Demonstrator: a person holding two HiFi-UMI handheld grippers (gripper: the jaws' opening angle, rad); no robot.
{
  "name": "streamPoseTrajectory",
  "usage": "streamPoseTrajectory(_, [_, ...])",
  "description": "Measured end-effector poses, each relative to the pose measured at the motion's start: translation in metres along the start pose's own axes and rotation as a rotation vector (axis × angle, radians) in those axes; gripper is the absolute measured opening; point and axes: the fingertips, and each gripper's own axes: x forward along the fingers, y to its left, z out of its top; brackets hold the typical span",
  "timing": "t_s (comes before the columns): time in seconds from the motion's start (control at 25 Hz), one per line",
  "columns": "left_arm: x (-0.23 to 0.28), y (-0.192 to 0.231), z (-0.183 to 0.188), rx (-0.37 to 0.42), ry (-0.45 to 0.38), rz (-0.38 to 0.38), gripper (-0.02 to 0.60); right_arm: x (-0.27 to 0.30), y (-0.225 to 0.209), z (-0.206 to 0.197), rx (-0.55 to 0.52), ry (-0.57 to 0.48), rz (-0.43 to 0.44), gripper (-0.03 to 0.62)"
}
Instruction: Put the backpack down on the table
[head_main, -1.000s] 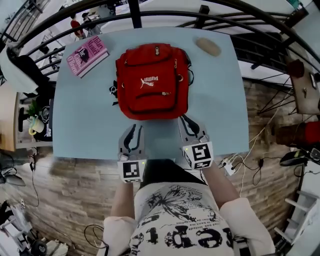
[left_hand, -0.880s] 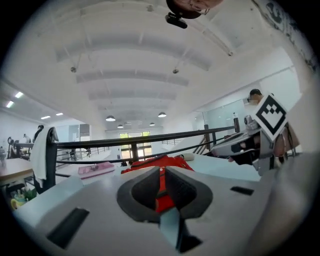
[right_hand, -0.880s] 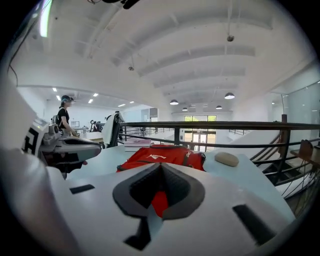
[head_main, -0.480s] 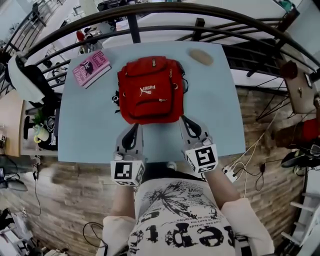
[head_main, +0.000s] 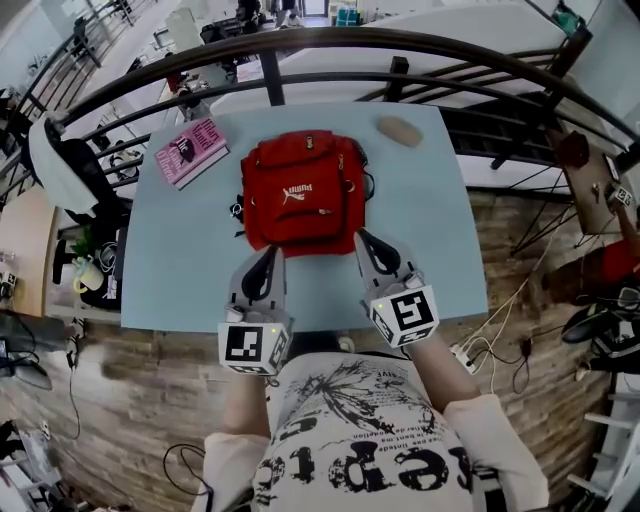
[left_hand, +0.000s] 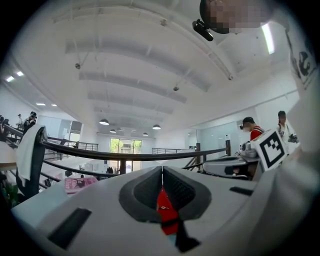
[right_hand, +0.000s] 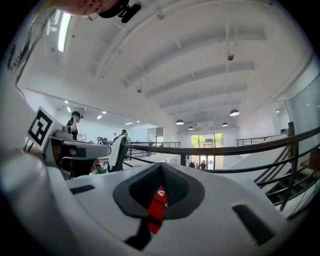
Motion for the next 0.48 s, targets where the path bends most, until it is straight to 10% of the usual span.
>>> streamPoseTrajectory(0.48, [0.0028,-0.0052,0.0074,0.009,0.001,0.002,0.012,-0.0038,-0.0065,-0.0031,0.021,0.033,-0.026,-0.009])
